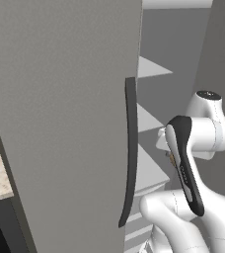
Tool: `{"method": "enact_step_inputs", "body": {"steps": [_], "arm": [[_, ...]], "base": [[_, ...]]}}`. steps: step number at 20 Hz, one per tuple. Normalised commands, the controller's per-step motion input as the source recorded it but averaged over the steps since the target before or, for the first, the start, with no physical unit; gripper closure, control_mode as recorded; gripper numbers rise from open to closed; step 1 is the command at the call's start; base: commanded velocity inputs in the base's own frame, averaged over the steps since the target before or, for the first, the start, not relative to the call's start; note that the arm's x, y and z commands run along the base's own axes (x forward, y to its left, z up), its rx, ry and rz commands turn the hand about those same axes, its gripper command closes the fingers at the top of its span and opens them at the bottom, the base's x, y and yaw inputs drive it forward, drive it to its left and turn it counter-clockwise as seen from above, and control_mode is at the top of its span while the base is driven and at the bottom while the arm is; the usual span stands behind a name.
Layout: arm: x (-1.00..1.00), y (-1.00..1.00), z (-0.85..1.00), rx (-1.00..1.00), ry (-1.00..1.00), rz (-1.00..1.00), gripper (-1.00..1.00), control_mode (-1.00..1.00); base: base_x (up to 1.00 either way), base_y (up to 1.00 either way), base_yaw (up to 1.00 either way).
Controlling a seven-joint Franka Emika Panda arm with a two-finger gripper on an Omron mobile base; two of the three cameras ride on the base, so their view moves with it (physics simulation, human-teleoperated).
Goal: Store the hot dog in the freezer for long-term storage. Close the freezer door after placing the cooked food.
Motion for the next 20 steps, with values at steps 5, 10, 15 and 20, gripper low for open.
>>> {"method": "enact_step_inputs", "body": {"steps": [5,10,15,20], "arm": [[0.00,0.00,0.00,0.00,0.00,0.00,1.00,1.00],[0.10,0.00,0.00,0.00,0.00,0.00,1.00,-1.00],[0.61,-0.15,-0.04,0.00,-0.01,0.08,1.00,-1.00],[0.32,-0.12,-0.02,0.00,-0.06,0.15,1.00,-1.00]], "base": [[0.00,0.00,0.02],[0.00,0.00,0.00],[0.00,0.00,0.00],[0.00,0.00,0.00]]}}
